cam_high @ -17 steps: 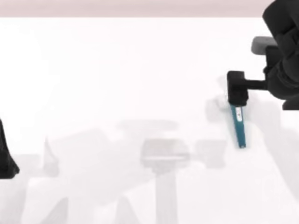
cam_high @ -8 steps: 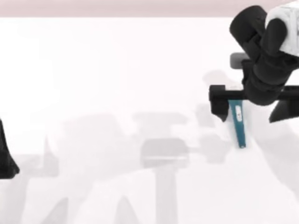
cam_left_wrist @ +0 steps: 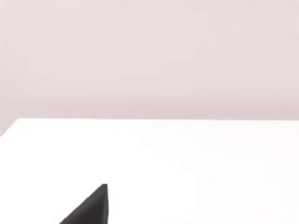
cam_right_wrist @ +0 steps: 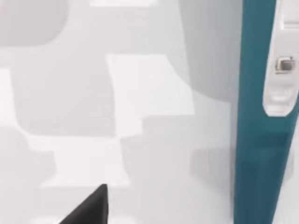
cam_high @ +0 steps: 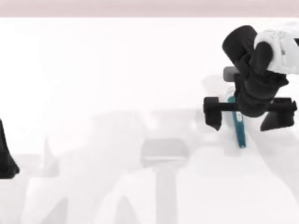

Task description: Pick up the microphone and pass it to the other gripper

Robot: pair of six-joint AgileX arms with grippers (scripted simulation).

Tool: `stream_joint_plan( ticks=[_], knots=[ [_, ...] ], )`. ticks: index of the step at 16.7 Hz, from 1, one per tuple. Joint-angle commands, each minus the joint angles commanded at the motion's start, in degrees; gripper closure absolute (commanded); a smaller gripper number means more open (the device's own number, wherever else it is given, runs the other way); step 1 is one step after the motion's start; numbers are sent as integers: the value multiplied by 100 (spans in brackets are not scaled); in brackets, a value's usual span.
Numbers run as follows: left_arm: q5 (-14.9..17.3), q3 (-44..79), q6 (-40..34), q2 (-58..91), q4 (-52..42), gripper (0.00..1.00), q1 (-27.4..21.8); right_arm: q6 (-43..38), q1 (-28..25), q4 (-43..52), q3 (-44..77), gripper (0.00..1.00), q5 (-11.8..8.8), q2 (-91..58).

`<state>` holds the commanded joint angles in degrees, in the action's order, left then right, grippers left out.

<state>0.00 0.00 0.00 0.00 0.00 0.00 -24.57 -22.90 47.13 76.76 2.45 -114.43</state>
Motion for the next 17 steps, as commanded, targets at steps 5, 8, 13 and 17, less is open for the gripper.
stream_joint_plan(
  ticks=[5, 8, 13, 17],
  knots=[
    [0, 0, 0, 0, 0, 0, 0, 10, 19, -989, -450, 0, 3, -554],
    [0, 0, 0, 0, 0, 0, 0, 10, 19, -1014, -463, 0, 3, -572],
    [0, 0, 0, 0, 0, 0, 0, 10, 19, -1014, -463, 30, 3, -572],
    [0, 0, 0, 0, 0, 0, 0, 10, 19, -1014, -463, 60, 3, -572]
  ],
)
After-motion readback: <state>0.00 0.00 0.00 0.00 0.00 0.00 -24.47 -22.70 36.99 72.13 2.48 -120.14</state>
